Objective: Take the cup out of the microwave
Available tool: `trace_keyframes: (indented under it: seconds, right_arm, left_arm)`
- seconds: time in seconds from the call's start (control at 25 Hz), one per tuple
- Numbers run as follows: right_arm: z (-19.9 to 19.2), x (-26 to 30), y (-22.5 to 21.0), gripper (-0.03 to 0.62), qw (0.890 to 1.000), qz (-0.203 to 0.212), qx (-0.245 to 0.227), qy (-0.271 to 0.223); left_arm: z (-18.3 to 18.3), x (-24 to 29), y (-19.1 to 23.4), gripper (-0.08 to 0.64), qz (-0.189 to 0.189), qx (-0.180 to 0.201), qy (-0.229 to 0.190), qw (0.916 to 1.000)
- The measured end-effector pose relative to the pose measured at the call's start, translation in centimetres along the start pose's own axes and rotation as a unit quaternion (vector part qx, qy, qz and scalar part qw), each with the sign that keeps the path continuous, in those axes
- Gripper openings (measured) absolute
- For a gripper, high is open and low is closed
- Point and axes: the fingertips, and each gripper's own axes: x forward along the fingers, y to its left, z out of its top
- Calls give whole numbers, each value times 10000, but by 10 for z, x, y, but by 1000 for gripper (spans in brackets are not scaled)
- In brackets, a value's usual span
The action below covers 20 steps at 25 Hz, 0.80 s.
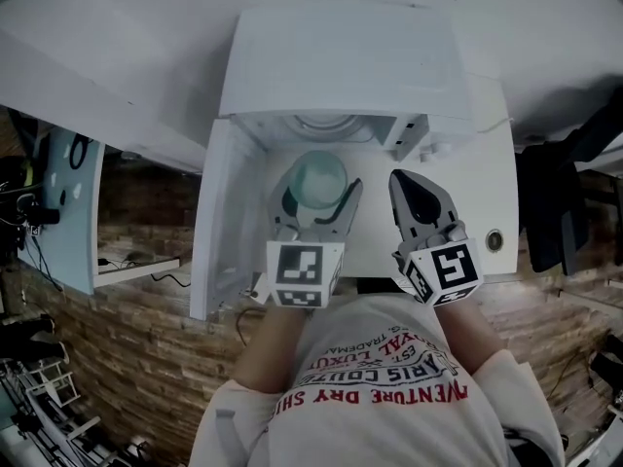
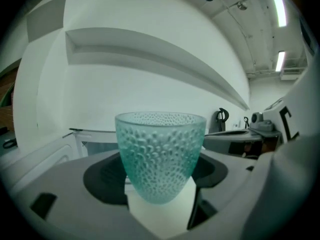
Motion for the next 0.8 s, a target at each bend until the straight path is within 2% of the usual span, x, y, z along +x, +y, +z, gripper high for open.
trace_keyframes:
  seconds: [0.12,0.28,0.48,0.64,0.8]
  right_arm:
    - [17,-5,5,5,9996,-107,-128,-211]
    - [39,-12,11,5,9983,-162,-340,-435]
    - [57,-14,15,5,9971,-183,-383,-625]
    - [60,-12,14,5,9973,-229,-329,-616]
    - [61,-12,14,5,9975,-190,-341,-588]
  left_arm:
    - [11,-15,-4,367,-114,183,29,9998]
    - [31,-33,-5,367,-155,328,-145,9992]
    - [52,-42,-1,367,-113,282,-382,9988]
    - [60,-42,0,367,-113,347,-418,9985]
    - [62,-40,-4,367,-177,217,-434,9987]
